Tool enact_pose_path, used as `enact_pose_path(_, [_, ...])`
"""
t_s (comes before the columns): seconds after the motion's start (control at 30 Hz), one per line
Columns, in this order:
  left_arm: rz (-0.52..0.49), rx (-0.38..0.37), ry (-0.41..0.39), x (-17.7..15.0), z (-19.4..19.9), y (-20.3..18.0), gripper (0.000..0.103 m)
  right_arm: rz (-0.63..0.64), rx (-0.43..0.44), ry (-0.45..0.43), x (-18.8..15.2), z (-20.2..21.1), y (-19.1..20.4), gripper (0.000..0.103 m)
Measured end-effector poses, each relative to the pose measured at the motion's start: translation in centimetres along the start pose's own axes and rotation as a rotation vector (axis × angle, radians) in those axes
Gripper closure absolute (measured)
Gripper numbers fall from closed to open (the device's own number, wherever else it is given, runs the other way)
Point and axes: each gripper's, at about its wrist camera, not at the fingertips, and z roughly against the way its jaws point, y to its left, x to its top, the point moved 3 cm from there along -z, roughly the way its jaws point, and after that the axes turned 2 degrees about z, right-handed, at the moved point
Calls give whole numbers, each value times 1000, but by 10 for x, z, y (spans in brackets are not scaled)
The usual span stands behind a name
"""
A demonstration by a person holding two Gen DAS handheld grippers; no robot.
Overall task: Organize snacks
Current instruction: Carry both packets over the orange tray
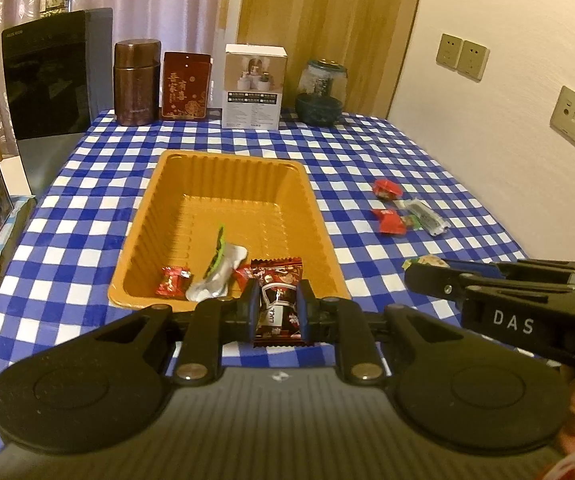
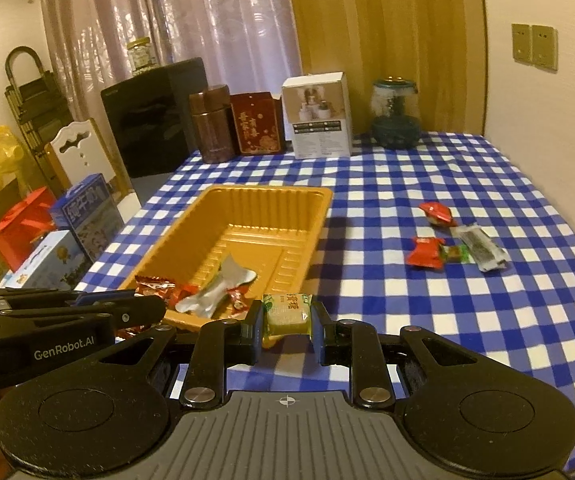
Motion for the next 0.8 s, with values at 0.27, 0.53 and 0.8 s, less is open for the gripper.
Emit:
enact_pose_path(0.27, [-17,9,12,17,-18,19,86,23,25,8,12,-26,11,78])
enact_pose_path(0.53, [-35,11,32,32,-45,34,86,44,33,16,26,-57,16,78])
enact_pose_path(0.8, [-62,10,56,45,-76,48,86,68,34,25,38,-89,15,78])
